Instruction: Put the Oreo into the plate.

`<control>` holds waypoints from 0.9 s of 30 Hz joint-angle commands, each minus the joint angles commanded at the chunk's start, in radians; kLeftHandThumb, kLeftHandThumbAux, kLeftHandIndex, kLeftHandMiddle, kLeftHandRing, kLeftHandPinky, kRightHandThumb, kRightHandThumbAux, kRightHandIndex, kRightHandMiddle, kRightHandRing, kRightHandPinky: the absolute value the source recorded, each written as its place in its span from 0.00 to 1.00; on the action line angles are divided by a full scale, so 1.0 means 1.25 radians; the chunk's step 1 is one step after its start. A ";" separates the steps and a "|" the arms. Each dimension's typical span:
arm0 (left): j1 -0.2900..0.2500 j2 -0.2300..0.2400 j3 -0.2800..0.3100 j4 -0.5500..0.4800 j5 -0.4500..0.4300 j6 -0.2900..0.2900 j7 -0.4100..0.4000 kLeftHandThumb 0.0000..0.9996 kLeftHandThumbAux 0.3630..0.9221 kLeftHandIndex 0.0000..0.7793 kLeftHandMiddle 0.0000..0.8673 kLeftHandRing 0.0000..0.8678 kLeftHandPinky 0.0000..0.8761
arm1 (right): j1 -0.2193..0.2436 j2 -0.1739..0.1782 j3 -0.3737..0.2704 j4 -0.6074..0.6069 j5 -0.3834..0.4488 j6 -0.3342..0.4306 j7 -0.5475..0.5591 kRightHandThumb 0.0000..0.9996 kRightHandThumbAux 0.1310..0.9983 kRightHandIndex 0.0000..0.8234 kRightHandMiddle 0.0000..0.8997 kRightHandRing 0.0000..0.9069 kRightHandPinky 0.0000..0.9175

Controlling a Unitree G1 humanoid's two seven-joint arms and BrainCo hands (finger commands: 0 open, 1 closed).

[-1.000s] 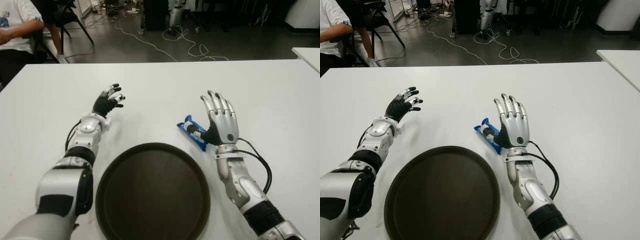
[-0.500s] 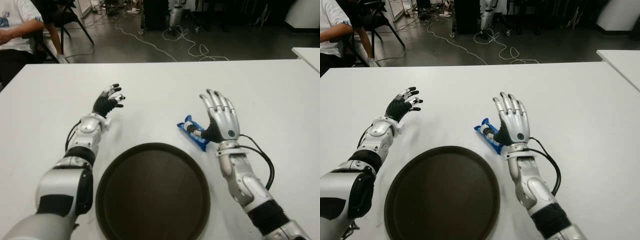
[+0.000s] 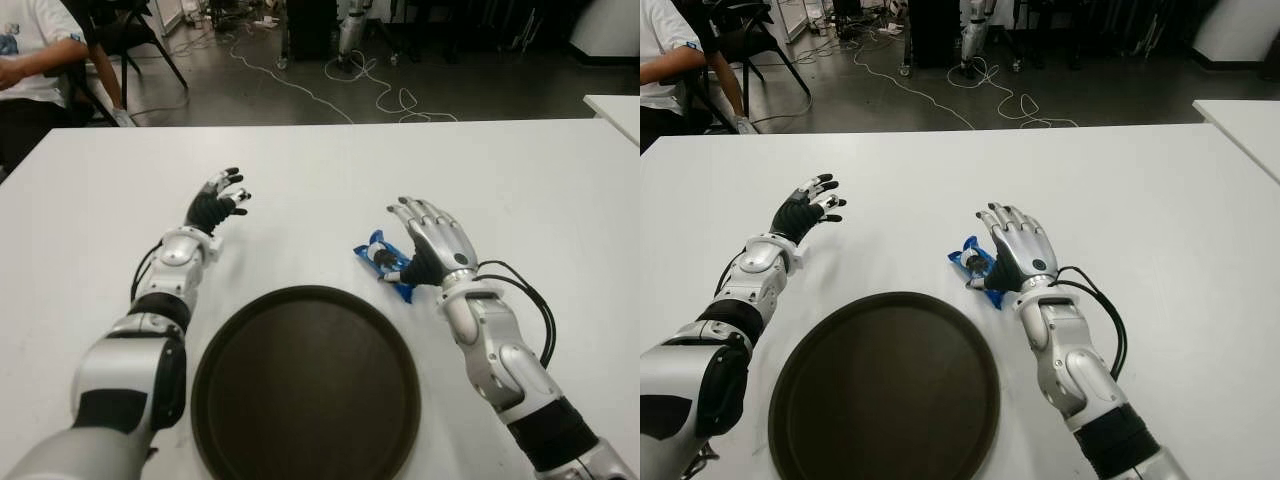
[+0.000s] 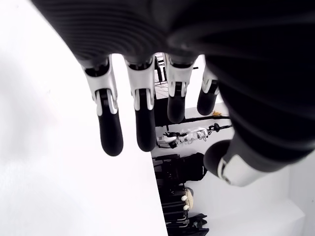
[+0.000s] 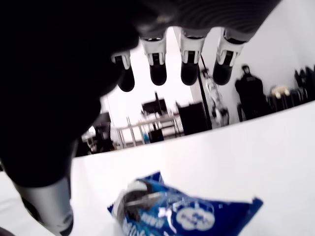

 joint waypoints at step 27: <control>0.008 0.001 0.005 -0.007 -0.008 -0.014 -0.019 0.26 0.49 0.08 0.15 0.27 0.38 | -0.055 0.030 -0.010 0.166 0.061 0.010 -0.038 0.00 0.72 0.07 0.04 0.05 0.07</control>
